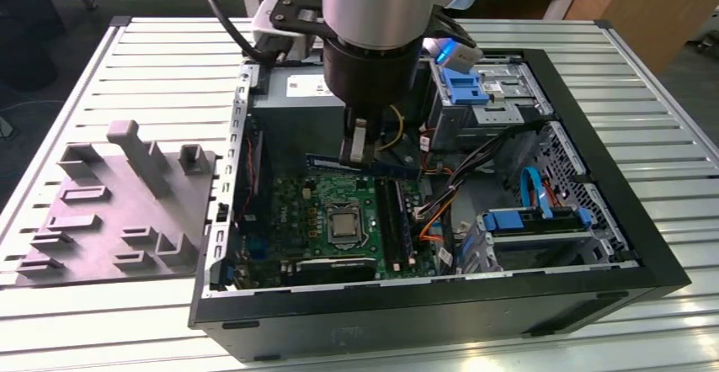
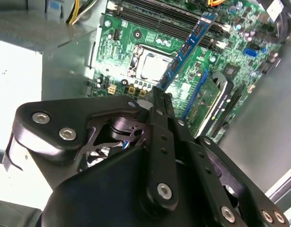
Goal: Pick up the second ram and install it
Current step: 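Insert the second ram into the second slot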
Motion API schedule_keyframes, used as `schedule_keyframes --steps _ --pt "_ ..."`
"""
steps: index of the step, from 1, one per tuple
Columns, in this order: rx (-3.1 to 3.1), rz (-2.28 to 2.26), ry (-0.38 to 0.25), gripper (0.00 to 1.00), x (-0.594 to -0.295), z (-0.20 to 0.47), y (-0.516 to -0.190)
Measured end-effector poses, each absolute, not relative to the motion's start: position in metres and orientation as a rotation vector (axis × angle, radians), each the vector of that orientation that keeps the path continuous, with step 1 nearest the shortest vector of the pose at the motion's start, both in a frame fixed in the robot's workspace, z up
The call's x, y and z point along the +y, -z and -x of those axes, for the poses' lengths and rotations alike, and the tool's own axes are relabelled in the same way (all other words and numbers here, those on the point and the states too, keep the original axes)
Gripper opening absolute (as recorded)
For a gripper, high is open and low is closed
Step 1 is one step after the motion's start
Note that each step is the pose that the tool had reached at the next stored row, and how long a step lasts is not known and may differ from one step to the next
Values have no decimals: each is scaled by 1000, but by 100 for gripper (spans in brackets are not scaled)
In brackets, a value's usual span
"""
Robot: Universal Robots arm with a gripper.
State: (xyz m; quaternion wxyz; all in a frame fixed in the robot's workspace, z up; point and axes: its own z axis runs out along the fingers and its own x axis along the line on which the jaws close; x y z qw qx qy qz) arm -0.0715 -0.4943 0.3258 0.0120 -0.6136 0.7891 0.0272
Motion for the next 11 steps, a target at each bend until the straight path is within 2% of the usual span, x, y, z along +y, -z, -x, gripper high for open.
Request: schedule_keyframes --steps 11 --pt "2634 1656 -81 11 -494 72 -322"
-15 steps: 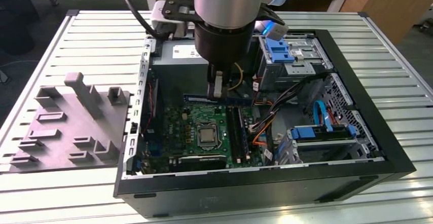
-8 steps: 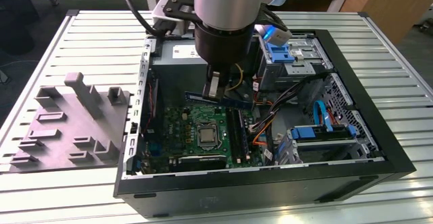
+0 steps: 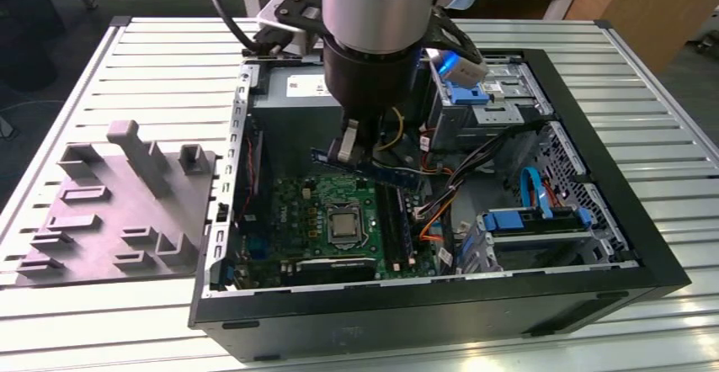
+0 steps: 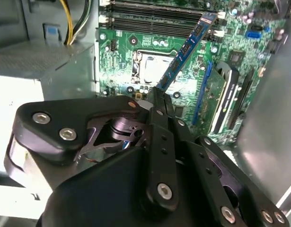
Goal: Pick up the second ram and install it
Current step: 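Insert the second ram into the second slot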
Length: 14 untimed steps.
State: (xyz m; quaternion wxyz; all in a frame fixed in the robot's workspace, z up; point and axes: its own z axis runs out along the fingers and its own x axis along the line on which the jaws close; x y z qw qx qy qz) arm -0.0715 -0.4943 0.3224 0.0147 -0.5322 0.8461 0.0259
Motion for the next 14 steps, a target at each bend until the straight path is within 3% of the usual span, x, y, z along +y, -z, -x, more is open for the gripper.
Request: schedule_keyframes --steps 14 --pt "2817 1306 -74 11 -494 72 -318"
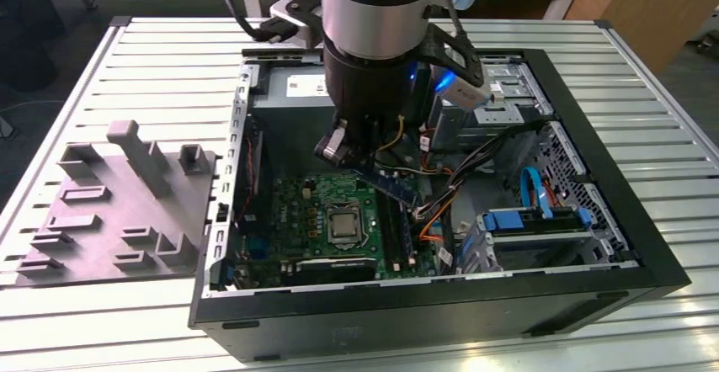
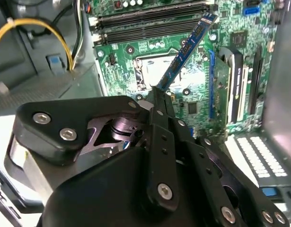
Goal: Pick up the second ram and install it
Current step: 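Insert the second ram into the second slot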
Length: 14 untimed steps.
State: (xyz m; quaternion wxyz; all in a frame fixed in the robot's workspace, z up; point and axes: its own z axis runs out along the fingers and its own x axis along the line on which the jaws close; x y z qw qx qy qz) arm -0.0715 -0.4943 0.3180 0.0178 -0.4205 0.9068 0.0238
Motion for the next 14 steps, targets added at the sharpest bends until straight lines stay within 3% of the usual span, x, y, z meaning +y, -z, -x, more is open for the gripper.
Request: schedule_keyframes --steps 14 --pt "2955 936 -66 11 -494 72 -313"
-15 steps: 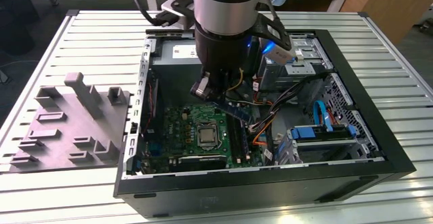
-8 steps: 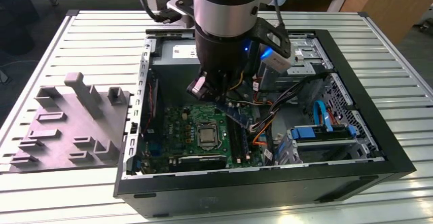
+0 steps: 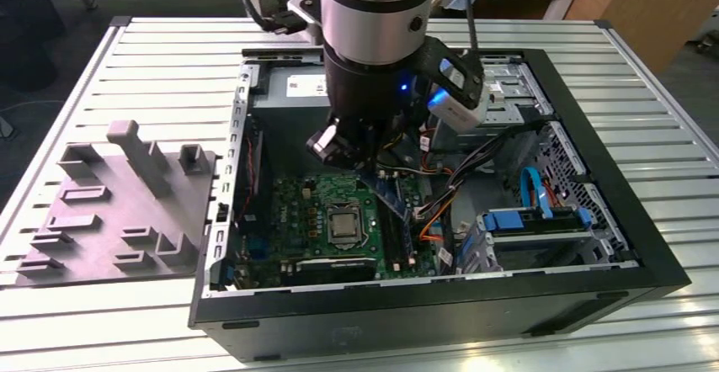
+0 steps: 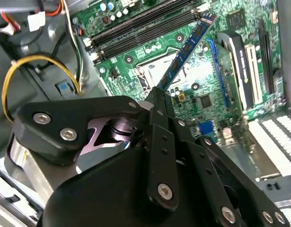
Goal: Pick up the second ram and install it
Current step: 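Insert the second ram into the second slot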
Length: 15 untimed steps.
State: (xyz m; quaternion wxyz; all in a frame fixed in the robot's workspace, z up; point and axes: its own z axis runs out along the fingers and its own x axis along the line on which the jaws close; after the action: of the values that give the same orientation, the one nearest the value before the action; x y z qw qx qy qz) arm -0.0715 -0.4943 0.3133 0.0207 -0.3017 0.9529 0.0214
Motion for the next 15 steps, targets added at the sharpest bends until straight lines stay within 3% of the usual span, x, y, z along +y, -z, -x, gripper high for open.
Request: schedule_keyframes --steps 15 --pt "3050 523 -57 11 -494 72 -308"
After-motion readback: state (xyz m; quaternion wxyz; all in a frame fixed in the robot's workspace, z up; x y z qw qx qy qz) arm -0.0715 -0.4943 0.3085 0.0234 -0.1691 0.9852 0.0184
